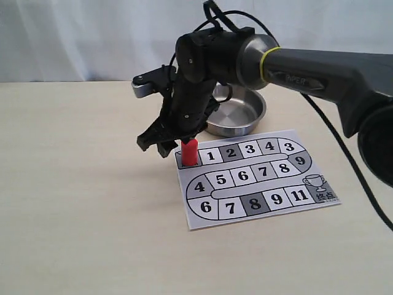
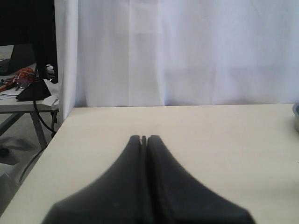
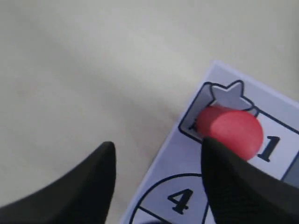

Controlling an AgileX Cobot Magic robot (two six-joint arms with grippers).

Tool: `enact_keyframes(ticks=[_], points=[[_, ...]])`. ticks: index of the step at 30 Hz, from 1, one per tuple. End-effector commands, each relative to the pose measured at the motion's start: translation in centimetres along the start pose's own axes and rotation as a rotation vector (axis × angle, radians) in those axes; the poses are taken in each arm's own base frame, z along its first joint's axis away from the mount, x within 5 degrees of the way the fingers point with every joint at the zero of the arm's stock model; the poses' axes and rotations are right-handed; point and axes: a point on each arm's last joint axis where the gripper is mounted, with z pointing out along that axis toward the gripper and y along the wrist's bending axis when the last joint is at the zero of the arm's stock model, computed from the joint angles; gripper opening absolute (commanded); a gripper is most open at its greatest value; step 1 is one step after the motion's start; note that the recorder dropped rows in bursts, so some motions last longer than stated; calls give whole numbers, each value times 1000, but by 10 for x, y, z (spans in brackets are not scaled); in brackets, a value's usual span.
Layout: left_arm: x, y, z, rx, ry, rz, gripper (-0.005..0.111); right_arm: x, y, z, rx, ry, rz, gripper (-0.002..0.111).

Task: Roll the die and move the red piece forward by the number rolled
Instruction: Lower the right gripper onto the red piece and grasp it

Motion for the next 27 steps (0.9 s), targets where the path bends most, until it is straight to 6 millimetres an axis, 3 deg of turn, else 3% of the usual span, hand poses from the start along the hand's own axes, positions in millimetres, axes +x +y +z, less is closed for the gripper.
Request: enact_keyframes(ticks=[1,10,19,27], points=[[-3,0,0,1,-17,-4,0,-2,-19,-7,7,-33,47,58],[-3,0,0,1,-17,-4,0,-12,-42,-12,52,-136,72,59],[-3,0,0,1,-17,-4,0,-6,-48,23,82,-74,59,59],[-3,0,0,0,-17,-2,0,-4,-47,30,73,-62,65,58]])
